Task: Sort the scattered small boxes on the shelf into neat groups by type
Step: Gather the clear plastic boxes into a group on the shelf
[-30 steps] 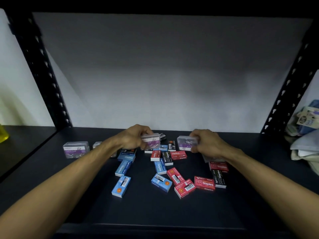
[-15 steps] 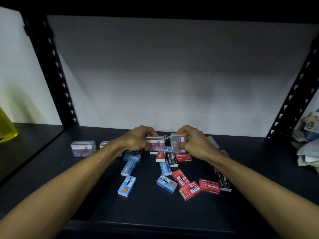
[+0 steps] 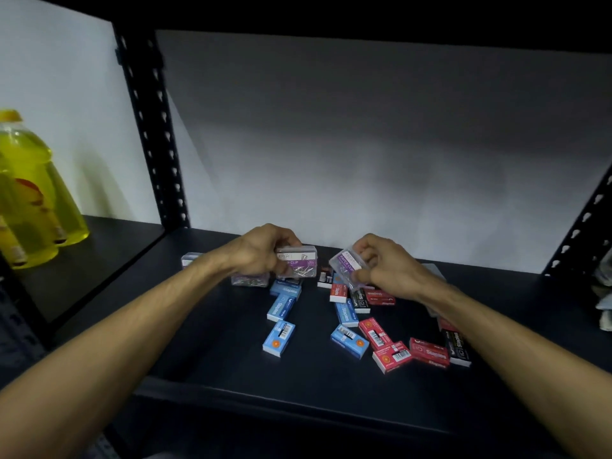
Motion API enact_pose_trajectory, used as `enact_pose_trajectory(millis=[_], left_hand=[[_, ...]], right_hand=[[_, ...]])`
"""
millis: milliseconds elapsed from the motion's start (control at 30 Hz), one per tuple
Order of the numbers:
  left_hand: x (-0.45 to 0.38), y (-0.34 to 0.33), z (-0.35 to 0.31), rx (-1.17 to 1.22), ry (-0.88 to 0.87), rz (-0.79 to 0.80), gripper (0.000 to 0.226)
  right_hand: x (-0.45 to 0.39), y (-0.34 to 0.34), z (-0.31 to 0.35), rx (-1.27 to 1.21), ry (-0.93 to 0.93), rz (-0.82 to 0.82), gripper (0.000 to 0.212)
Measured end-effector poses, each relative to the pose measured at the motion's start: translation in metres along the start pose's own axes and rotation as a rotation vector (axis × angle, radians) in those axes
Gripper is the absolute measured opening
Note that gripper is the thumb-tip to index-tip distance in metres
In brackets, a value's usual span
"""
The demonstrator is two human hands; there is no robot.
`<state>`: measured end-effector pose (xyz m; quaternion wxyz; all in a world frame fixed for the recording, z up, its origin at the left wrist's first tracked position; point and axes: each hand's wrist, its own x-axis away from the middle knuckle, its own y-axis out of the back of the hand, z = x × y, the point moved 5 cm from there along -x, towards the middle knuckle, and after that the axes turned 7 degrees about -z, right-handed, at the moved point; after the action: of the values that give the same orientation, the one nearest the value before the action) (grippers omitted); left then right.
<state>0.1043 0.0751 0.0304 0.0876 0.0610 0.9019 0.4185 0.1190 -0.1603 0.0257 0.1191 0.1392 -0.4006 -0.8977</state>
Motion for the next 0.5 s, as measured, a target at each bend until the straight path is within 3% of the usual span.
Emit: enact_pose_trajectory(millis=[167, 500], left_hand=[[0.036, 0.033, 0.019, -0.043, 0.004, -0.054, 0.044], [0.079, 0.069, 0.097, -0.125, 0.147, -0.023, 0.044]], right_hand=[[0.001, -0.033, 0.044, -0.018, 0.110, 0.049, 0.037], [-0.003, -0.102, 0.100, 0.076, 0.223, 0.102, 0.042]])
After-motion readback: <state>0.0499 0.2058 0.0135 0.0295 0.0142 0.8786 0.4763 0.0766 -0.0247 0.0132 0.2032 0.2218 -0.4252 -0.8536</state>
